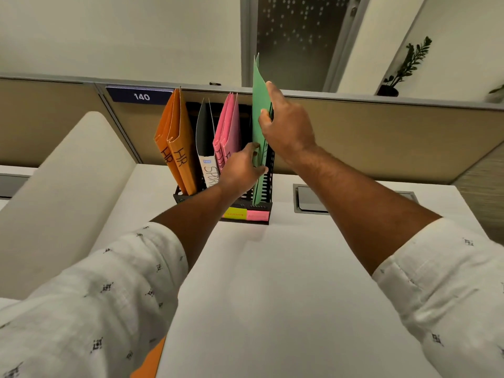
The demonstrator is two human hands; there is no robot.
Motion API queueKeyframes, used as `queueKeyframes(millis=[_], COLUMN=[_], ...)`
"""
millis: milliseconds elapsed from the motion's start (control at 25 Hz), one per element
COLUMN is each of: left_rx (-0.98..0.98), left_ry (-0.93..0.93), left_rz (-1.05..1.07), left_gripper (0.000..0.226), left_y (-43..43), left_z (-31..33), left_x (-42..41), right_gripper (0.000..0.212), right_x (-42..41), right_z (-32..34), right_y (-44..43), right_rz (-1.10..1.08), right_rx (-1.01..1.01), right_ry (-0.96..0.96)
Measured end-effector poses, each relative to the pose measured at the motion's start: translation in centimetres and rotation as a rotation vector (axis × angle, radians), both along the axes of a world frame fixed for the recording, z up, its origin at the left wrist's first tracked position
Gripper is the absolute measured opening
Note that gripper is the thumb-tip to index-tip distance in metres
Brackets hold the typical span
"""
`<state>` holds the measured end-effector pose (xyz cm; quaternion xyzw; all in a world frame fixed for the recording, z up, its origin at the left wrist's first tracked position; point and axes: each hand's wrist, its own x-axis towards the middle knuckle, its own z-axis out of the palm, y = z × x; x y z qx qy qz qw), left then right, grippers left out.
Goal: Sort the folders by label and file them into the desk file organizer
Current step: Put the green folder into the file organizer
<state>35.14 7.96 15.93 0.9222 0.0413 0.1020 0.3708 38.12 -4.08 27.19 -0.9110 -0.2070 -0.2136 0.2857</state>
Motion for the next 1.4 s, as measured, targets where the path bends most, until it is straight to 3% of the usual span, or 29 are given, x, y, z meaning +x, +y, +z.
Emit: queueKeyframes(millis=[360,880,1120,1400], left_rx=[0.01,-0.04,-0.072,-0.081], left_ry=[-0.043,-0.08,-0.064,-0.119], left_rz=[0.036,0.101,0.044,0.059], left_gripper=[0.061,0.069,0.067,0.06], left_y=[0.5,0.2,0.6,0.2], left_z=[-0.1,-0.2,-0.1,-0.5], left_x=[0.1,0.9,0.6,0.0], right_gripper=[0.064,0.068,0.04,0.031], right_x=[0.1,0.7,1.2,0.9], right_z=[-1.0,-0.9,-0.3,0.2], right_y=[-0.2,0.0,0.5,1.3], right_rz=[-0.024,-0.017,0.011,0.018], right_rx=[-0.145,-0.202,0.041,0.137], right_ry=[-0.111,-0.075,-0.116,-0.149])
